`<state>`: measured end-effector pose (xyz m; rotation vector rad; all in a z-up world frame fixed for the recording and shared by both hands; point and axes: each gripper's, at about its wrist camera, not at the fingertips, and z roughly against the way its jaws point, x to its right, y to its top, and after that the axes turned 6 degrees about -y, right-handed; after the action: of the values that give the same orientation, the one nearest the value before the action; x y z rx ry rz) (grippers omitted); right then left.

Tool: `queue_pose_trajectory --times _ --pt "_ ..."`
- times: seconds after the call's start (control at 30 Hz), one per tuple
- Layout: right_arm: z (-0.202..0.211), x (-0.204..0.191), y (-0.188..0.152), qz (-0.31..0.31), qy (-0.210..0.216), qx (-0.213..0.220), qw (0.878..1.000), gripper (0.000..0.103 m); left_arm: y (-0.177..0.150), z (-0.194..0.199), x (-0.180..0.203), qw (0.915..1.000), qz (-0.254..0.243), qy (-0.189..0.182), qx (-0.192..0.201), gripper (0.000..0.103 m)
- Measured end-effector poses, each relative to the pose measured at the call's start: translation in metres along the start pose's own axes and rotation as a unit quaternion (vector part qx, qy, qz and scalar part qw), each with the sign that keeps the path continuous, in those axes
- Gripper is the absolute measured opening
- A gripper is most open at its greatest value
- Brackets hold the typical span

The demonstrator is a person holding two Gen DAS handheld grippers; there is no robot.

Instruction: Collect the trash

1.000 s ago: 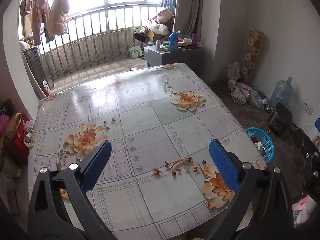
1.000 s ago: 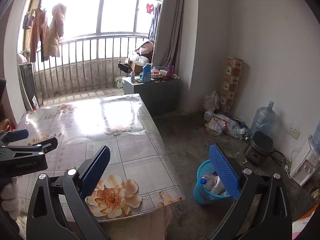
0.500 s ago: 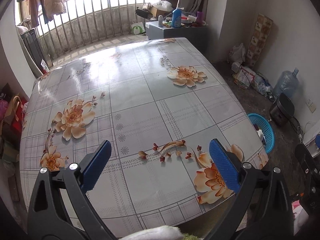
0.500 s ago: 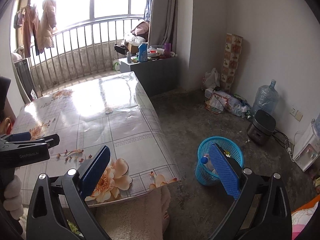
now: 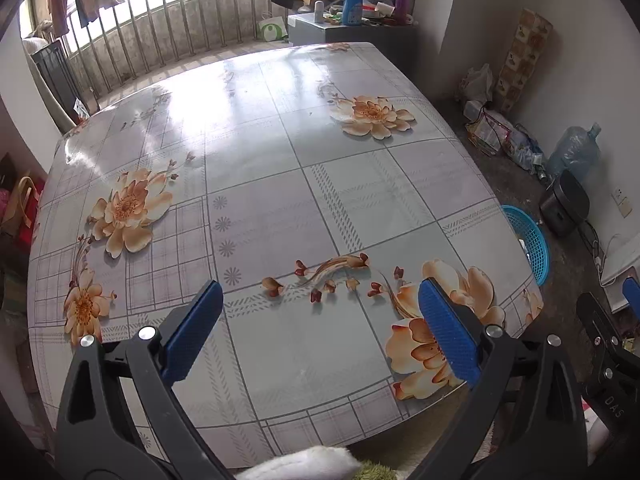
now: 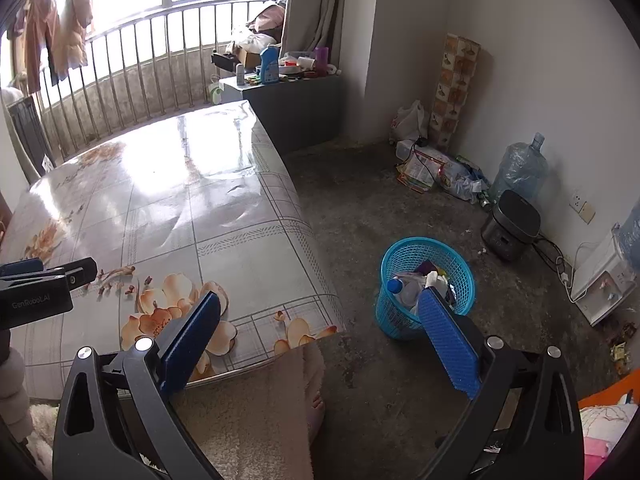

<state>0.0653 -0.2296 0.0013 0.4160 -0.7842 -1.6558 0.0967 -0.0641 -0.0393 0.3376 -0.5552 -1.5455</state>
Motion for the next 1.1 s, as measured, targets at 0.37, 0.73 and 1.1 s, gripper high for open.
queue_pose_trajectory --times 0.37,0.73,1.1 --pt "0.007 0.010 0.003 -0.008 -0.021 0.002 1.000 0.096 0.008 0.008 0.007 0.9999 -0.006 -0.005 0.015 0.094" --pt "0.011 0.021 -0.001 -0.022 -0.027 0.003 0.999 0.096 0.007 0.013 0.016 0.9996 -0.017 -0.009 0.020 0.094" --pt "0.010 0.021 -0.002 -0.025 -0.023 0.003 0.999 0.096 0.006 0.015 0.015 0.9997 -0.015 -0.006 0.018 0.094"
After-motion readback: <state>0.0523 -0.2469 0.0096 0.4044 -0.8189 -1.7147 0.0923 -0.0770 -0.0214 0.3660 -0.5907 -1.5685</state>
